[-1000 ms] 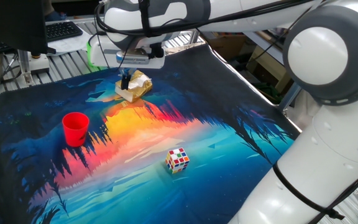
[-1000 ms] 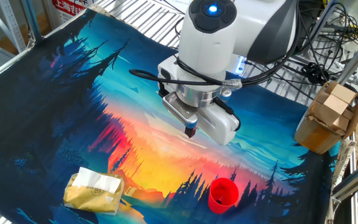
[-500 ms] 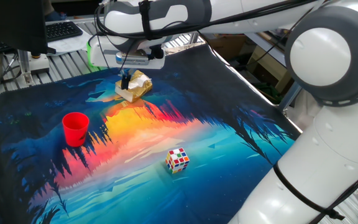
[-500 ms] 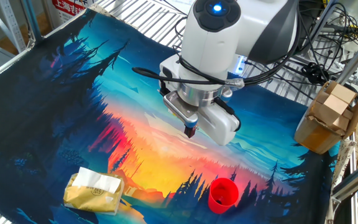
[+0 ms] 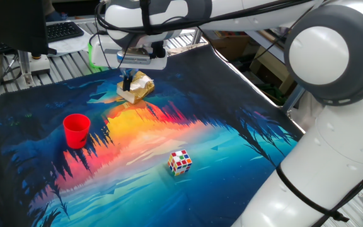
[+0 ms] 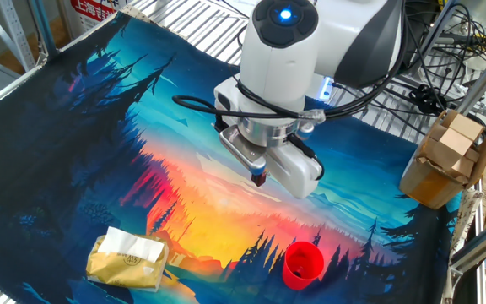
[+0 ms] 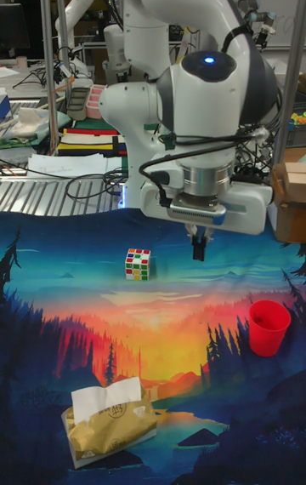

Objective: Pick up the cup

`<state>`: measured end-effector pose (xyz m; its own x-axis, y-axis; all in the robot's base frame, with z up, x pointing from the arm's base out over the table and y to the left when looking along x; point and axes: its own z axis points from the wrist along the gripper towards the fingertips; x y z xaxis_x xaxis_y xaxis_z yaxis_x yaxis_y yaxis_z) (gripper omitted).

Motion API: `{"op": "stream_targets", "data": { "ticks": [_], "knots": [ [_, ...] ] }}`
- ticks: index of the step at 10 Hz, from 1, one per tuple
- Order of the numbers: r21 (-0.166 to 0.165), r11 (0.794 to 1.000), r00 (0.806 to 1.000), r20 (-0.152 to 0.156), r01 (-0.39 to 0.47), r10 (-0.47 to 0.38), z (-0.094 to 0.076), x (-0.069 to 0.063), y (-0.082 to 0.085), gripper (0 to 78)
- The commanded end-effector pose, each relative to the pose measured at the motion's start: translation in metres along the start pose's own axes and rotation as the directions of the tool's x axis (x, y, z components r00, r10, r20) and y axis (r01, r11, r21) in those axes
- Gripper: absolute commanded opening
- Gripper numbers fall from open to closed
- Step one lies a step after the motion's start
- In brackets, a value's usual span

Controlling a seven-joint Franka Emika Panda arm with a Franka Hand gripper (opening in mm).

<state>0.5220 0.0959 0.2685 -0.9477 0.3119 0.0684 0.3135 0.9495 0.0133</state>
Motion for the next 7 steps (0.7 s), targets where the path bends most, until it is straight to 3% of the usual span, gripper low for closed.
{"op": "stream_targets", "data": {
  "ticks": [1, 3, 4, 6, 7],
  "knots": [
    [0.002, 1.0, 1.0, -0.005, 0.006, -0.006, -0.001, 0.0, 0.0, 0.0],
    [0.001, 1.0, 1.0, -0.011, 0.01, -0.01, -0.002, 0.001, 0.002, 0.0],
    [-0.002, 1.0, 0.999, -0.031, 0.031, -0.031, -0.001, 0.002, 0.004, 0.0],
    [-0.003, 1.0, 0.999, -0.035, 0.031, -0.031, 0.005, 0.001, 0.011, 0.0],
    [0.002, 1.0, 0.999, -0.031, 0.026, -0.026, 0.014, 0.001, 0.023, 0.0]
  ]
}}
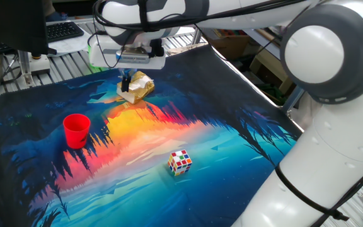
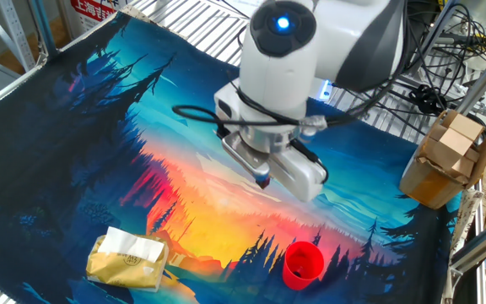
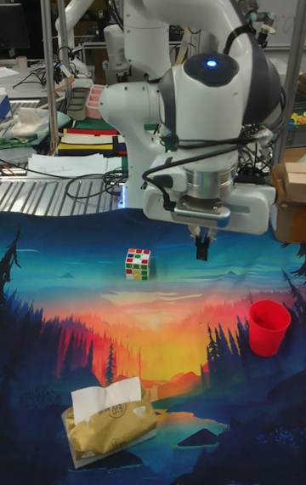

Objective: Pick up the cup

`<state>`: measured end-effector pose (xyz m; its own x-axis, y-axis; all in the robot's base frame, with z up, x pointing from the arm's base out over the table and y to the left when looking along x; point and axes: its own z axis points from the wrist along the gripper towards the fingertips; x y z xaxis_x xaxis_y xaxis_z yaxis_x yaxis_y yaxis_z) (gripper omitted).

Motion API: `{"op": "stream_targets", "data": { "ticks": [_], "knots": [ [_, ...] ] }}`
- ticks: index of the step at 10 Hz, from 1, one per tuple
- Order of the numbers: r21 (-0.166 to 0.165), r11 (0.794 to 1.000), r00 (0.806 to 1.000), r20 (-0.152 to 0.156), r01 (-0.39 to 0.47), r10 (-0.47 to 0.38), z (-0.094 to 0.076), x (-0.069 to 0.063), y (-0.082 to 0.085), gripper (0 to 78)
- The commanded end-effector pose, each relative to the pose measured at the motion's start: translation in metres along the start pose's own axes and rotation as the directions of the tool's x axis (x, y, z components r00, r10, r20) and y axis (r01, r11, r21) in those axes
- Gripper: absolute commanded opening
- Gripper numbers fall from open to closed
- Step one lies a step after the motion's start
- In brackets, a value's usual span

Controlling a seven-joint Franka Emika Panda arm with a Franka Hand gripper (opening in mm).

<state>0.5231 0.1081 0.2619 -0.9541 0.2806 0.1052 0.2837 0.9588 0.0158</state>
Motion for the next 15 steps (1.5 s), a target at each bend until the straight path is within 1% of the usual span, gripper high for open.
{"op": "stream_targets", "data": {
  "ticks": [1, 2, 3, 4, 5, 7, 8, 10, 11, 12, 13, 15],
  "knots": [
    [-0.002, 1.0, 1.0, 0.008, -0.01, 0.01, 0.012, -0.003, 0.021, 0.0],
    [-0.002, 1.0, 1.0, 0.011, -0.019, 0.019, 0.016, -0.003, 0.031, 0.0],
    [0.001, 1.0, 1.0, 0.023, -0.018, 0.018, 0.027, -0.003, 0.053, 0.0],
    [0.006, 1.0, 1.0, 0.025, -0.013, 0.013, 0.03, -0.003, 0.058, 0.0],
    [0.011, 1.0, 1.0, 0.026, 0.009, -0.009, 0.039, -0.002, 0.07, 0.0],
    [0.019, 1.0, 0.999, 0.03, 0.017, -0.018, 0.054, 0.001, 0.085, 0.0],
    [0.025, 0.999, 0.999, 0.031, 0.027, -0.028, 0.06, 0.001, 0.088, 0.0],
    [0.025, 0.998, 0.998, 0.032, 0.051, -0.052, 0.072, 0.0, 0.092, 0.0],
    [0.023, 0.998, 0.997, 0.039, 0.059, -0.06, 0.078, 0.001, 0.093, 0.0],
    [0.023, 0.998, 0.997, 0.04, 0.061, -0.062, 0.08, 0.001, 0.094, 0.0],
    [0.027, 0.997, 0.996, 0.052, 0.066, -0.067, 0.088, 0.002, 0.095, 0.0],
    [0.028, 0.996, 0.995, 0.051, 0.082, -0.083, 0.092, 0.002, 0.095, 0.0]
  ]
}}
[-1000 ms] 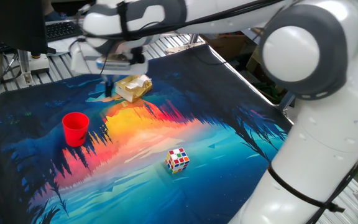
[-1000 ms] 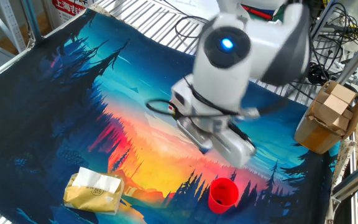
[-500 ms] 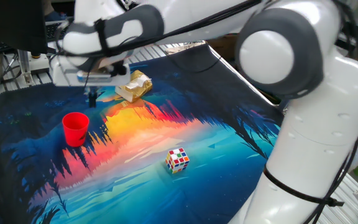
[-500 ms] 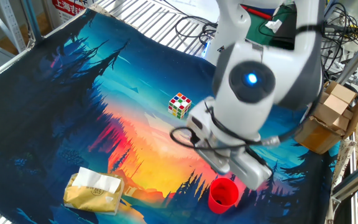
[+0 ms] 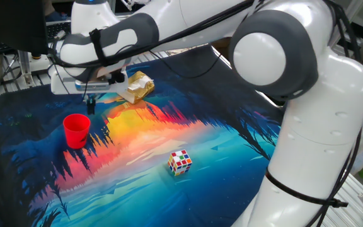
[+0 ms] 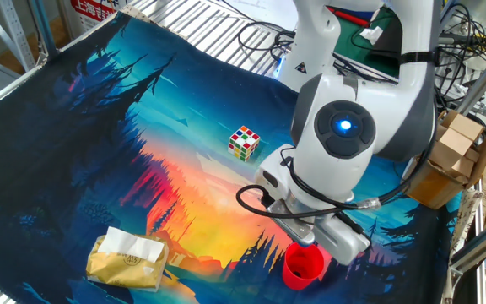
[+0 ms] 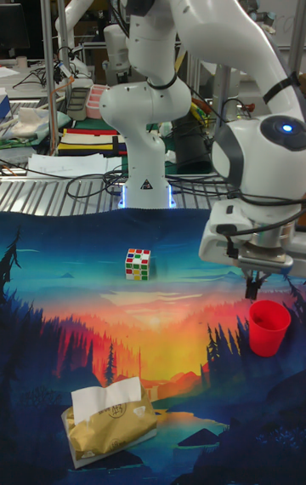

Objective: Pick up the cup

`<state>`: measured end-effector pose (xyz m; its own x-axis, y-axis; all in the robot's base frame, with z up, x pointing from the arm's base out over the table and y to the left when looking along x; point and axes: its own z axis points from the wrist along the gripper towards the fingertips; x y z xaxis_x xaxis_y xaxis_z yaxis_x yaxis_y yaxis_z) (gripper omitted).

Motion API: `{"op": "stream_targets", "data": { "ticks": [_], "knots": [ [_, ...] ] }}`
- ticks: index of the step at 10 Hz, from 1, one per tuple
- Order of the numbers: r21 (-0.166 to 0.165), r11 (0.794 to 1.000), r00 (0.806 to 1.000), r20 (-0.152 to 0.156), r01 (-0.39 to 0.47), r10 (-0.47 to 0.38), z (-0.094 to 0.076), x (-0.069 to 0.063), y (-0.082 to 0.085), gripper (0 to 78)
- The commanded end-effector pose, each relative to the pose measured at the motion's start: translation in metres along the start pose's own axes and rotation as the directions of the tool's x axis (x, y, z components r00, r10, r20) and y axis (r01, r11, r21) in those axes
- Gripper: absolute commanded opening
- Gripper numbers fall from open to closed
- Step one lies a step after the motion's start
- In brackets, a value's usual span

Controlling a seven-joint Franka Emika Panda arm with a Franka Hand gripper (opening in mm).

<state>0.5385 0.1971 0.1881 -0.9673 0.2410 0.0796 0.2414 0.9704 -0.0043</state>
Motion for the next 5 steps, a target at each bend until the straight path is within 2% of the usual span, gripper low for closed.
{"op": "stream_targets", "data": {
  "ticks": [1, 5],
  "knots": [
    [0.003, 0.999, 0.999, 0.033, 0.038, -0.038, 0.0189, 0.0005, 0.0078, 0.0],
    [0.003, 0.999, 0.998, 0.037, 0.043, -0.043, 0.0227, 0.0016, 0.0081, 0.0]
  ]
}}
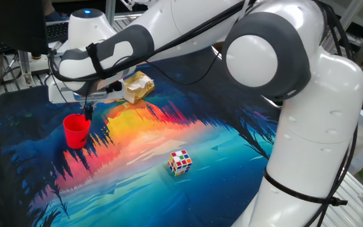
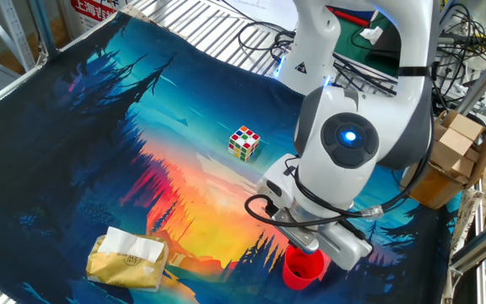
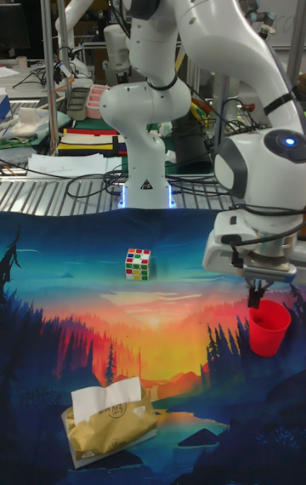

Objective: Pick up the cup

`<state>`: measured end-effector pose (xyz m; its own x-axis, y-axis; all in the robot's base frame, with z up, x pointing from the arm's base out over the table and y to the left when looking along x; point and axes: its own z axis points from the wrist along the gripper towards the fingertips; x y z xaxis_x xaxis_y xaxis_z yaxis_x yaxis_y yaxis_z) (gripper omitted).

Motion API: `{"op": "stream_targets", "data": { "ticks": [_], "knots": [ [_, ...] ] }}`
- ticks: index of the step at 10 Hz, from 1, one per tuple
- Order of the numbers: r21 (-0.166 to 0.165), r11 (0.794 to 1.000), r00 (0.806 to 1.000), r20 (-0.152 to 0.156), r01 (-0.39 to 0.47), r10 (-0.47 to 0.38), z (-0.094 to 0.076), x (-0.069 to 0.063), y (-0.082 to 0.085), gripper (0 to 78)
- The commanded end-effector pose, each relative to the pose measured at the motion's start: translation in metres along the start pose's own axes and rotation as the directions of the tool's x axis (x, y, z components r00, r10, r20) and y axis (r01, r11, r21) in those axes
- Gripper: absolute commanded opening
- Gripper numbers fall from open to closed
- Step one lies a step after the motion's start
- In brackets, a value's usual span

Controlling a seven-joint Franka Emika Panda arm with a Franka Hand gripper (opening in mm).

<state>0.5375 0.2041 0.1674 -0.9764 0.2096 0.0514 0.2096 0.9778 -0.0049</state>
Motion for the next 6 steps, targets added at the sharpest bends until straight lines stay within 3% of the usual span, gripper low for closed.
{"op": "stream_targets", "data": {
  "ticks": [1, 6],
  "knots": [
    [0.0, 1.0, 1.0, 0.009, 0.015, -0.015, 0.0029, 0.0023, 0.0012, 0.0],
    [-0.001, 1.0, 1.0, 0.011, 0.016, -0.016, 0.0035, 0.0036, 0.0009, 0.0]
  ]
}}
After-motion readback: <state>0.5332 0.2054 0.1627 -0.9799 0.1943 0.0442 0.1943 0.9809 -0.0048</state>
